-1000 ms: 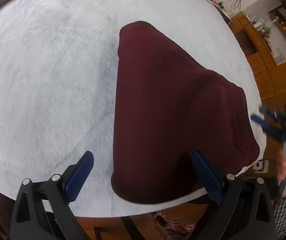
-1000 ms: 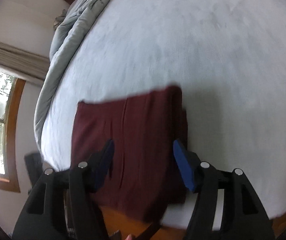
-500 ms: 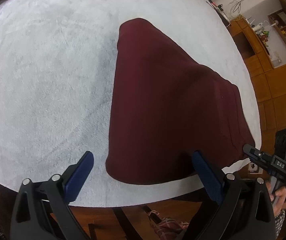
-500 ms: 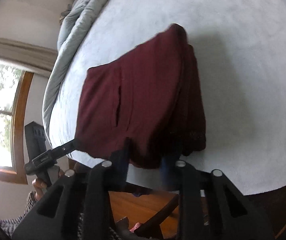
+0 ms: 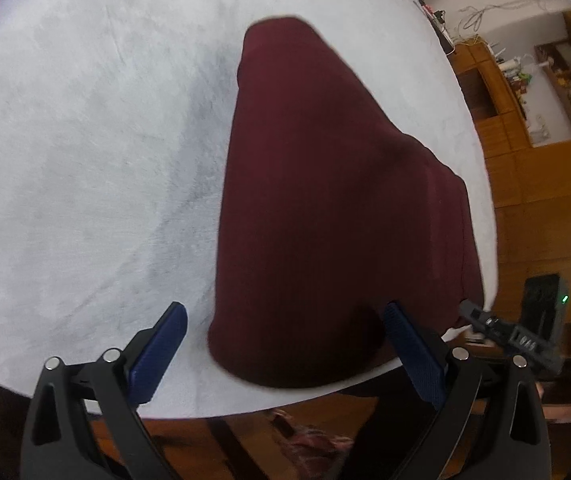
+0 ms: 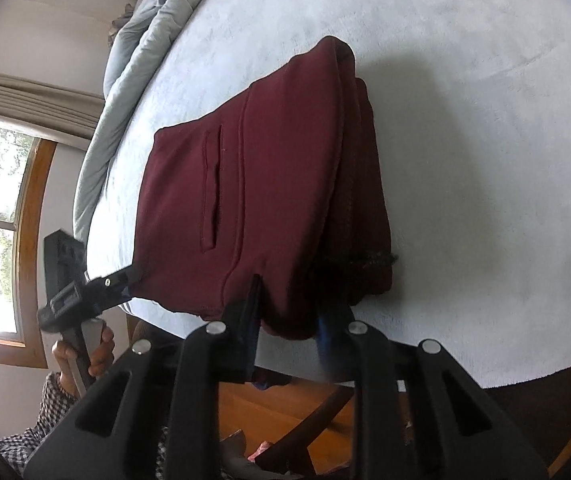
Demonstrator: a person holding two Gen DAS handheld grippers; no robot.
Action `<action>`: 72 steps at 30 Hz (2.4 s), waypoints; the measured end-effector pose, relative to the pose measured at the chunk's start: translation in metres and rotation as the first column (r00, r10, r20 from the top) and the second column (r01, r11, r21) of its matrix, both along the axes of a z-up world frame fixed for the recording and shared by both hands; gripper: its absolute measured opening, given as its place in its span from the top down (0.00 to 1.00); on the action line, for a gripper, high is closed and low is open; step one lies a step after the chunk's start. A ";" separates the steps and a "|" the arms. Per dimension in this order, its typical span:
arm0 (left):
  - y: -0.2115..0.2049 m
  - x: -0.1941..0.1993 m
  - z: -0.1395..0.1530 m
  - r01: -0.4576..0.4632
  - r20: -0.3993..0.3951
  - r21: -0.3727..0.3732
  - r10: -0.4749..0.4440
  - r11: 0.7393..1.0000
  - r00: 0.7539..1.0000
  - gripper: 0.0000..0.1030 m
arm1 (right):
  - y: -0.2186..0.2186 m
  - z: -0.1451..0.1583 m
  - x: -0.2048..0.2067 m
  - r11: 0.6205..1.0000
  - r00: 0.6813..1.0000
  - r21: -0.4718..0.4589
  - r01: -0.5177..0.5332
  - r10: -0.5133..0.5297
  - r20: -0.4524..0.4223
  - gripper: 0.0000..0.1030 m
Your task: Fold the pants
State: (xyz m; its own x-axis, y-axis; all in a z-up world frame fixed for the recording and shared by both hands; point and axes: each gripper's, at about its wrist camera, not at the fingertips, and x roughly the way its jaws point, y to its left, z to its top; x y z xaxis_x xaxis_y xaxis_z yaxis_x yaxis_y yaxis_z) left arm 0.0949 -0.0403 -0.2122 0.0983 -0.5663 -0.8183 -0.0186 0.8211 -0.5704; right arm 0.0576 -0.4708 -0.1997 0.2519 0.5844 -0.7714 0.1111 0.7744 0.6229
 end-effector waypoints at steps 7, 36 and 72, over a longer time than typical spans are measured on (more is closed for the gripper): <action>-0.004 0.017 -0.027 -0.031 -0.111 -0.111 0.018 0.993 0.994 0.23 | -0.007 -0.003 0.000 0.998 1.000 0.052 0.019 -0.019 -0.014 0.76; -0.015 0.039 0.001 0.092 0.028 0.088 -0.095 0.992 0.995 0.10 | -0.031 0.021 0.028 1.000 0.999 -0.029 0.000 0.001 0.042 0.23; -0.092 0.143 0.073 0.047 0.262 -0.069 -0.027 0.996 0.965 0.67 | -0.041 0.067 0.128 0.989 0.972 0.127 -0.079 0.048 0.230 0.66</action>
State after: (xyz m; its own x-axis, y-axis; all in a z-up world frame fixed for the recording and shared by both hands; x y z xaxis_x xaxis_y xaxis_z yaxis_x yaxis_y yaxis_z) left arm 0.2379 -0.1319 -0.1395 0.2803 -0.6317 -0.7228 0.1685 0.7737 -0.6108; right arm 0.1854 -0.5115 -0.1323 0.3693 0.6992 -0.6121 -0.0911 0.6827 0.7250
